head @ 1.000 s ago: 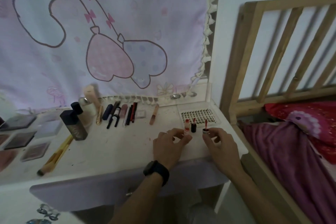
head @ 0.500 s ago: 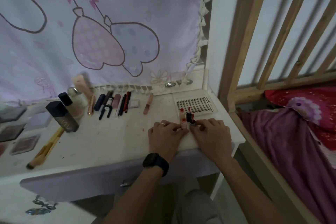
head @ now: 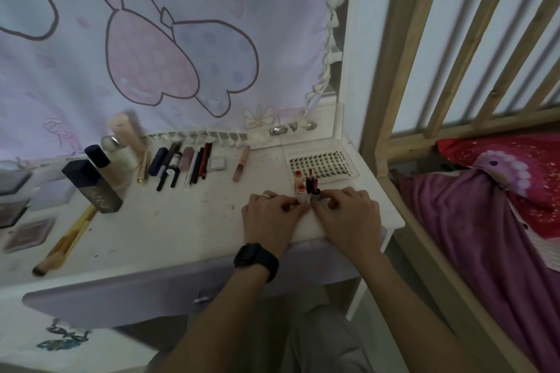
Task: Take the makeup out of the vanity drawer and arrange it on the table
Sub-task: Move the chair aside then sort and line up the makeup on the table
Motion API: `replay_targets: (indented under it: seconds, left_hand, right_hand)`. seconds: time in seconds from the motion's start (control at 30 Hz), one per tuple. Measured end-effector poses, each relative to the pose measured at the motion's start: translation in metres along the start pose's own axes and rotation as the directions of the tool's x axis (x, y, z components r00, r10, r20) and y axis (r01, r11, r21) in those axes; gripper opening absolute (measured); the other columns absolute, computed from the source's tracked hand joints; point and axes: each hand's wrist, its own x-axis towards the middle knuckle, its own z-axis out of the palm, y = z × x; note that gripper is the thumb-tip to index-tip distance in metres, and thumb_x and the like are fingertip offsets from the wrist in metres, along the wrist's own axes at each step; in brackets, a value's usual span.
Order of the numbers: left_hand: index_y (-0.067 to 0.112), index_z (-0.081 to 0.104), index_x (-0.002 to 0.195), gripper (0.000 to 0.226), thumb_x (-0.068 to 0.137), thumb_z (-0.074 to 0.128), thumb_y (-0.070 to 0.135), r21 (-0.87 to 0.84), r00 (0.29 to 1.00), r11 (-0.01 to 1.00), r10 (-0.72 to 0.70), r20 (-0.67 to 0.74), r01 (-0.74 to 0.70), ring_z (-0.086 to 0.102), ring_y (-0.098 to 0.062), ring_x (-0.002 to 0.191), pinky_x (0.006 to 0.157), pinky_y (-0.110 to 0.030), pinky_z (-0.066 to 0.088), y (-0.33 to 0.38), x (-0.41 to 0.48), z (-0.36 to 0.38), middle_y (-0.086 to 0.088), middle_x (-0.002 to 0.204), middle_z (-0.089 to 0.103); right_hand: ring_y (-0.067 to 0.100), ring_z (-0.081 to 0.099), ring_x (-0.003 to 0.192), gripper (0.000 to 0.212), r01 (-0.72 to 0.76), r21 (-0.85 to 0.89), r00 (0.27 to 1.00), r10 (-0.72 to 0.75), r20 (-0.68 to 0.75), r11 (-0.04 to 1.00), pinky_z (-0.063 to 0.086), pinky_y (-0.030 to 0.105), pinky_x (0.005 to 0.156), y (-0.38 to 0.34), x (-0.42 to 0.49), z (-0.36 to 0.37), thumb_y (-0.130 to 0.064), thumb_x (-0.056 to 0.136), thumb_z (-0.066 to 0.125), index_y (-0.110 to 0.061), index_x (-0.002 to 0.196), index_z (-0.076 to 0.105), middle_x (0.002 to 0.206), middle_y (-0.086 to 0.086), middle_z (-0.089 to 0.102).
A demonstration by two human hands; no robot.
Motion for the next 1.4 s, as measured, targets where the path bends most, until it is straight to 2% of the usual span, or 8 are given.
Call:
replay_targets:
  seconds: [0.43,0.63,0.8,0.93,1.07,1.2,1.3,1.4]
  left_hand:
    - [0.037,0.076,0.100,0.040,0.082,0.060,0.069,0.048,0.998,0.999,0.004,0.066,-0.008,0.049,-0.016,0.085,0.073,-0.030,0.040,0.002,0.003,-0.006,0.012,0.075,0.052]
    - [0.028,0.077,0.106,0.037,0.085,0.067,0.057,0.014,0.992,0.999,0.028,0.123,-0.029,0.055,-0.017,0.094,0.086,-0.029,0.047,-0.008,0.000,-0.020,0.003,0.094,0.069]
    - [0.031,0.074,0.104,0.026,0.092,0.061,0.049,0.098,0.997,0.993,0.069,0.044,-0.073,0.056,-0.016,0.095,0.084,-0.033,0.050,-0.048,0.002,-0.053,0.008,0.095,0.068]
    - [0.028,0.067,0.117,0.027,0.096,0.057,0.041,0.137,0.999,0.991,-0.011,0.051,0.004,0.058,-0.018,0.099,0.088,-0.040,0.051,-0.068,0.024,-0.077,0.005,0.105,0.066]
    - [0.028,0.062,0.124,0.032,0.095,0.058,0.040,0.168,0.993,0.984,-0.068,0.095,0.051,0.056,-0.022,0.111,0.094,-0.043,0.049,-0.075,0.041,-0.080,0.000,0.120,0.062]
    - [0.023,0.057,0.131,0.047,0.093,0.056,0.050,0.208,0.986,0.975,-0.108,0.129,0.080,0.054,-0.027,0.119,0.097,-0.045,0.048,-0.074,0.060,-0.068,-0.004,0.129,0.060]
    - [0.017,0.057,0.131,0.054,0.093,0.049,0.055,0.305,0.977,0.946,-0.160,0.143,0.111,0.054,-0.030,0.115,0.096,-0.044,0.047,-0.071,0.075,-0.057,-0.008,0.123,0.062]
    - [0.021,0.064,0.121,0.047,0.101,0.034,0.052,0.431,0.982,0.901,-0.122,0.144,0.048,0.059,-0.030,0.094,0.086,-0.040,0.049,-0.072,0.086,-0.050,-0.009,0.099,0.067]
  right_hand:
    - [0.010,0.043,0.081,0.023,0.004,-0.007,1.000,-0.004,0.030,1.000,0.032,0.031,0.073,0.001,0.000,-0.003,-0.050,0.090,0.067,-0.032,0.101,0.077,0.088,-0.009,0.067]
    - [0.011,0.047,0.089,0.030,0.007,0.092,0.997,-0.014,0.070,0.996,0.035,0.029,0.079,0.001,-0.009,-0.015,-0.040,0.090,0.071,-0.022,0.114,0.071,0.100,-0.003,0.067]
    - [0.018,0.060,0.088,0.009,0.193,0.156,0.981,-0.190,-0.031,0.969,0.053,0.036,0.076,-0.009,-0.049,-0.011,-0.024,0.088,0.075,-0.019,0.096,0.074,0.096,0.000,0.067]
    - [0.022,0.068,0.095,0.025,0.482,0.125,0.876,-0.473,-0.096,0.867,0.057,0.036,0.081,-0.042,-0.057,0.013,-0.031,0.092,0.062,-0.012,0.097,0.078,0.103,0.005,0.075]
    - [0.019,0.066,0.107,0.026,0.484,0.108,0.874,-0.485,-0.023,0.868,0.054,0.039,0.093,-0.061,-0.053,0.034,-0.036,0.096,0.063,-0.018,0.110,0.077,0.115,0.000,0.074]
    - [0.018,0.066,0.108,0.029,0.482,0.082,0.875,-0.474,-0.096,0.873,0.054,0.035,0.093,-0.059,-0.056,0.043,-0.039,0.097,0.062,-0.018,0.110,0.078,0.114,-0.001,0.075]
    - [0.019,0.068,0.106,0.027,0.507,0.071,0.859,-0.496,-0.126,0.859,0.055,0.036,0.091,-0.058,-0.054,0.043,-0.037,0.096,0.066,-0.017,0.108,0.079,0.113,0.000,0.075]
    - [0.020,0.069,0.106,0.026,0.501,0.078,0.862,-0.490,-0.131,0.862,0.056,0.038,0.090,-0.060,-0.054,0.041,-0.036,0.094,0.068,-0.016,0.108,0.079,0.112,0.001,0.076]
